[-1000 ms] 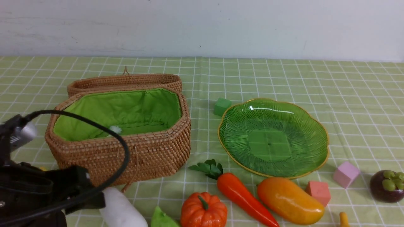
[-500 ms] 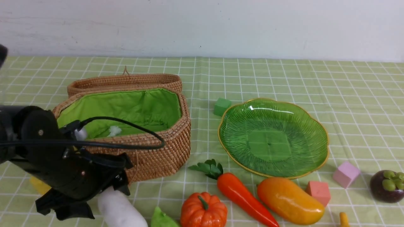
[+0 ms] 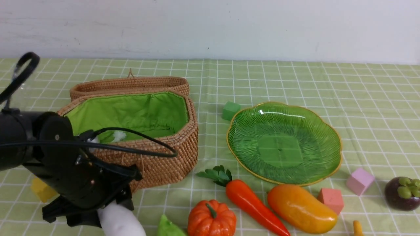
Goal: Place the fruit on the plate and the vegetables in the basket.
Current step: Take a daikon with your left arm and place it on the basket on the left.
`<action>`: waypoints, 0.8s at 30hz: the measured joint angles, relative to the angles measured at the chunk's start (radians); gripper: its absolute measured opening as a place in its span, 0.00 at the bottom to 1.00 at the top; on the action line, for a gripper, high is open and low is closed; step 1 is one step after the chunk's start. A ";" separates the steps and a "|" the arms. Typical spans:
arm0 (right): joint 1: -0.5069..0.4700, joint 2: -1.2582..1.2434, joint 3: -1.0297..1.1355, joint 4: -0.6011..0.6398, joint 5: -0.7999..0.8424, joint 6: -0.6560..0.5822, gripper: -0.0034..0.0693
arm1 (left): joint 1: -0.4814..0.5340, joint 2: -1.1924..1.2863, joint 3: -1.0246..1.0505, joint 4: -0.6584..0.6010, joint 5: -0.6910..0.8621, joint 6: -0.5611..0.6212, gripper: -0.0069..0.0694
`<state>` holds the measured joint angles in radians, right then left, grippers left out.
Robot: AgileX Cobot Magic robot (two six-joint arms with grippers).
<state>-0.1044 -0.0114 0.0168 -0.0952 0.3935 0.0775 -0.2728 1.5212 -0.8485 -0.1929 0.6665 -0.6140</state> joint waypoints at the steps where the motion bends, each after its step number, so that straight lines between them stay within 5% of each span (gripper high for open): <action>1: 0.000 0.000 0.000 0.000 0.000 0.000 0.38 | 0.000 -0.040 -0.006 0.000 0.042 0.029 0.70; 7: 0.000 0.000 0.000 0.000 0.000 0.000 0.38 | 0.000 -0.206 -0.100 -0.011 0.240 0.099 0.70; 12: 0.000 0.000 0.000 0.000 0.000 0.000 0.38 | 0.000 -0.264 -0.249 -0.013 0.198 0.058 0.70; 18: 0.000 0.000 0.000 0.000 0.000 0.000 0.38 | 0.000 -0.138 -0.443 0.145 0.050 -0.193 0.70; 24: 0.000 0.000 0.000 0.000 0.000 0.000 0.38 | 0.000 0.091 -0.564 0.331 0.112 -0.565 0.70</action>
<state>-0.1044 -0.0114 0.0168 -0.0952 0.3935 0.0775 -0.2728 1.6117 -1.4125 0.1379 0.7785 -1.1793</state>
